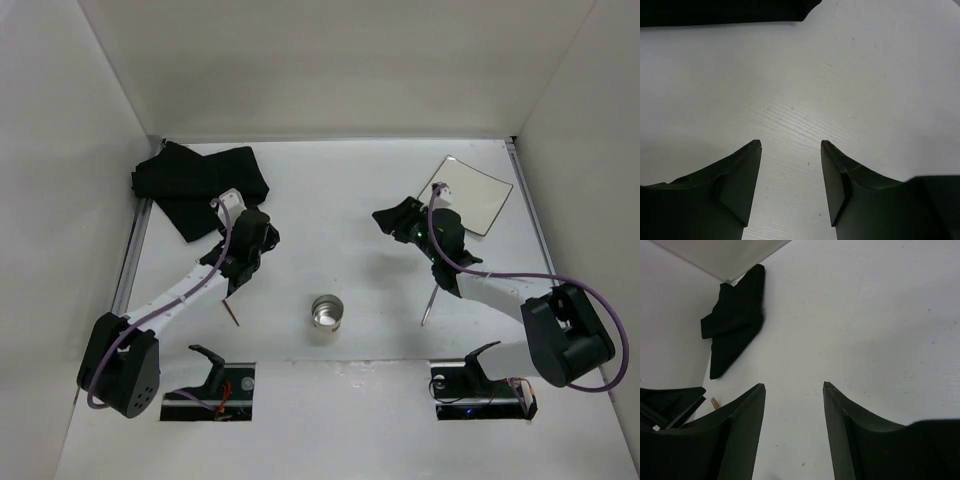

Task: Set the dinner table for one person

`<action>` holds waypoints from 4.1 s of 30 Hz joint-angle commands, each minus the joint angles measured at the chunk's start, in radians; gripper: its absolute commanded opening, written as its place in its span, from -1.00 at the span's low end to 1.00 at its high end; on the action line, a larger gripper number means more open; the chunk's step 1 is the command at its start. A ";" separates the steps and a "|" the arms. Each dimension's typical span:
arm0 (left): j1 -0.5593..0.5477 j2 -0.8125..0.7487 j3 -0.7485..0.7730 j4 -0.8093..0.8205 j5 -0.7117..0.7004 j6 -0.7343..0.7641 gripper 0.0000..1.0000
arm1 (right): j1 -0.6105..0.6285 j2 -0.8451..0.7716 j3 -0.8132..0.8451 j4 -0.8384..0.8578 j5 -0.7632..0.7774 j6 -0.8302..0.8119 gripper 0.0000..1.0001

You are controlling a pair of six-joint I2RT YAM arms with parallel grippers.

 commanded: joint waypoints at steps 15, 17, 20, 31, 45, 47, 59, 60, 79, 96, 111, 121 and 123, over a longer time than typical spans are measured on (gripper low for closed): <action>0.160 0.465 0.359 0.105 -0.101 -0.051 -0.02 | -0.005 -0.008 0.005 0.048 -0.031 -0.020 -0.95; 0.189 0.558 0.453 0.073 -0.091 -0.065 0.01 | -0.005 -0.014 0.010 0.035 -0.028 -0.033 -0.91; 0.221 0.661 0.585 -0.008 -0.049 -0.095 0.01 | -0.005 -0.007 0.007 0.043 -0.017 -0.041 -0.54; 0.302 0.839 0.737 -0.082 -0.023 -0.244 0.00 | -0.005 0.006 0.011 0.052 -0.037 -0.038 0.10; 0.177 0.867 0.648 0.122 0.239 -0.128 -0.90 | 0.006 0.030 0.025 0.049 -0.039 -0.036 0.10; 0.129 0.823 0.560 0.200 0.293 -0.097 -0.91 | 0.006 0.040 0.033 0.038 -0.040 -0.035 0.09; -0.072 0.518 0.018 0.452 0.437 -0.055 -0.82 | 0.013 0.101 0.073 -0.012 -0.019 -0.035 -0.57; -0.096 0.493 -0.007 0.464 0.434 -0.055 -0.77 | 0.018 0.119 0.082 -0.023 -0.008 -0.035 -0.44; 0.057 -0.131 -0.315 0.262 0.256 -0.112 -0.06 | 0.070 0.446 0.327 -0.238 0.165 0.011 0.09; 0.279 0.196 -0.325 0.532 0.295 -0.220 0.03 | 0.066 0.526 0.395 -0.160 0.093 0.063 -0.66; 0.339 0.316 -0.329 0.651 0.253 -0.339 -0.95 | -0.051 0.063 0.210 -0.182 0.176 0.082 -0.90; 0.324 0.196 -0.413 0.615 0.229 -0.324 -0.97 | 0.064 -0.220 -0.141 -0.382 0.391 0.189 -0.87; 0.324 0.104 -0.447 0.569 0.215 -0.307 -0.97 | 0.093 -0.191 -0.142 -0.410 0.382 0.191 -0.86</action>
